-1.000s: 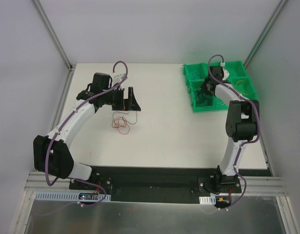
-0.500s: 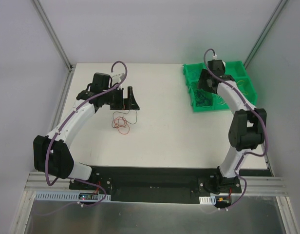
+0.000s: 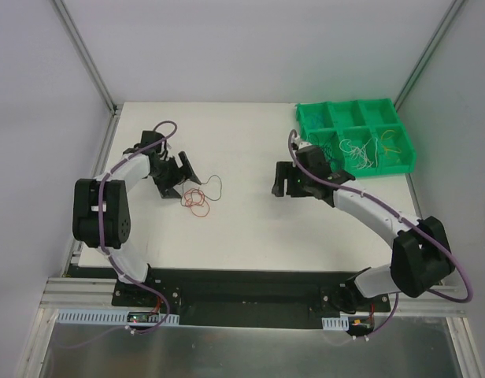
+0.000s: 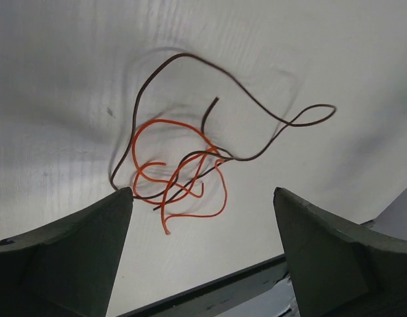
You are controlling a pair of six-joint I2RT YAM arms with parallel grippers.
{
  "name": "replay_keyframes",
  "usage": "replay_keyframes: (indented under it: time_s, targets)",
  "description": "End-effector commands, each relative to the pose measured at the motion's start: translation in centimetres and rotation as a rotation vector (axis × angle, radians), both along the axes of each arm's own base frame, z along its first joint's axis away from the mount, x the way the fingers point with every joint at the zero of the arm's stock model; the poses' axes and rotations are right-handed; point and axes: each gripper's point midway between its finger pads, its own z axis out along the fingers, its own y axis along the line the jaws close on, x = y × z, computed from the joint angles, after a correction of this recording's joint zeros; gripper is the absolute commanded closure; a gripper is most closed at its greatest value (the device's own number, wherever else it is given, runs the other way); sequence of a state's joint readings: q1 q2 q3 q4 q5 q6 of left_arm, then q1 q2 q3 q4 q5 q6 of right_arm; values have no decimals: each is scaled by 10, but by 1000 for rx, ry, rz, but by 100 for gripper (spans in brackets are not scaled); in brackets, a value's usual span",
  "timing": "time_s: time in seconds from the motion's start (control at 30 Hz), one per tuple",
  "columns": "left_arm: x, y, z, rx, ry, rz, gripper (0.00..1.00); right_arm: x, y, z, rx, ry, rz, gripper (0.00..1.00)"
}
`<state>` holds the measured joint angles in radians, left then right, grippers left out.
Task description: Untangle the cables
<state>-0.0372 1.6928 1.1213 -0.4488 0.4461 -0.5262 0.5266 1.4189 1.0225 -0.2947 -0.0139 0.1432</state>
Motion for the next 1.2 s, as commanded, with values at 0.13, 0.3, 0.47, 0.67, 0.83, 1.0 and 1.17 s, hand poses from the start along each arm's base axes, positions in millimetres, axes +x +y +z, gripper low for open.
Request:
replay_keyframes:
  time_s: [0.13,0.3,0.47,0.67,0.83,1.0,1.17]
  targets:
    - [-20,-2,-21,44,107,69,26,-25,29,4,110,-3,73,24]
    - [-31,-20,-32,40,144,13,49,-28,23,0,88,-13,66,24]
    - [-28,-28,-23,8,102,-25,88,-29,20,0,67,-14,73,24]
    - [-23,-74,29,-168,-99,-224,100,-38,71,10,165,-45,282,20]
    - [-32,-114,81,-333,-261,-398,100,-47,123,33,283,-168,457,17]
    - [-43,-124,102,-421,-273,-447,100,-43,149,55,353,-273,487,16]
    - [-48,-127,113,-469,-270,-453,100,-33,166,53,367,-252,464,25]
